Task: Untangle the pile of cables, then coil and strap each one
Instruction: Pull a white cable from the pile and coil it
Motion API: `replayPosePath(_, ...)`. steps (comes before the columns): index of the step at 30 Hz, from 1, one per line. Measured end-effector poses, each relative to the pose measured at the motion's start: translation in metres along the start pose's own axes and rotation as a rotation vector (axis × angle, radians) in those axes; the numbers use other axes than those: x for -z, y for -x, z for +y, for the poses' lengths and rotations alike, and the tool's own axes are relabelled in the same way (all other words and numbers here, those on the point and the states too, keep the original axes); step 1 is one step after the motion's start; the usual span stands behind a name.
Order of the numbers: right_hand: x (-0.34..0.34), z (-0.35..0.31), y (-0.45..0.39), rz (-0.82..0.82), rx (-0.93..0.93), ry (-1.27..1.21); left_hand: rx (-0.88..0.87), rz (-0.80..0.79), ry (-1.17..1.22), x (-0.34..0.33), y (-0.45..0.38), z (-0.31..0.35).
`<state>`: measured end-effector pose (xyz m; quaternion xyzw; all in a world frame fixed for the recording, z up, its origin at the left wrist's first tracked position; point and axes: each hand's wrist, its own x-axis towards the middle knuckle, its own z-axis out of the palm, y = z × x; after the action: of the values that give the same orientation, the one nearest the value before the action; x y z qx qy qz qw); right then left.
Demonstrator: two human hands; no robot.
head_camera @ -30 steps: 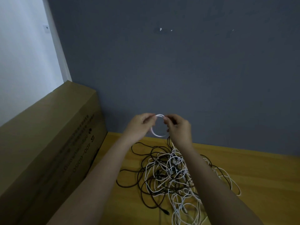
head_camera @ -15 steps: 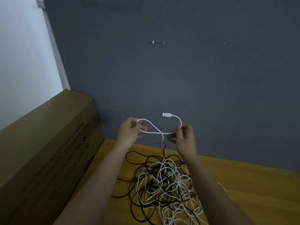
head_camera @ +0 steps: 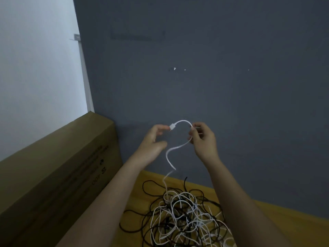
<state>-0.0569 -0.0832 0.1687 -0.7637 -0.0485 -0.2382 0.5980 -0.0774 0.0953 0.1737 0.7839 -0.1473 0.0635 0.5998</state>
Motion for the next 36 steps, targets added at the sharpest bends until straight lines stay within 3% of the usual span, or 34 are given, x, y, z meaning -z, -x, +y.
replayPosePath(3,-0.002,-0.012,-0.004,-0.074,0.094,0.078,-0.090,0.193,-0.320,0.002,-0.011,0.018)
replayPosePath(5,-0.006,-0.022,-0.004,-0.122,0.148,0.075,-0.059,0.066,-0.405,0.004,-0.019,0.030)
replayPosePath(7,-0.011,-0.032,-0.003,-0.138,0.208,0.062,-0.003,-0.082,-0.286,0.002,-0.022,0.043)
replayPosePath(10,-0.014,-0.042,-0.001,-0.115,0.231,0.041,-0.002,-0.090,-0.092,0.004,-0.021,0.051)
replayPosePath(16,-0.038,-0.029,0.026,-0.342,-0.059,-0.195,0.035,-0.024,0.343,0.021,-0.023,0.048)
replayPosePath(21,-0.071,0.009,0.075,-0.412,-0.159,-0.084,0.188,0.066,0.580,0.051,-0.024,0.028)
replayPosePath(24,-0.089,0.021,0.094,-0.447,-0.020,0.288,0.244,0.035,0.665,0.061,-0.020,0.003)
replayPosePath(27,-0.106,0.027,0.112,-0.522,0.197,0.625,0.239,0.049,0.600,0.066,-0.014,-0.024)
replayPosePath(30,-0.117,0.027,0.127,-0.519,0.275,0.711,0.196,0.016,0.472,0.072,-0.004,-0.052)
replayPosePath(36,-0.120,0.030,0.150,-0.597,-0.076,0.456,0.119,-0.012,0.231,0.094,0.005,-0.092)
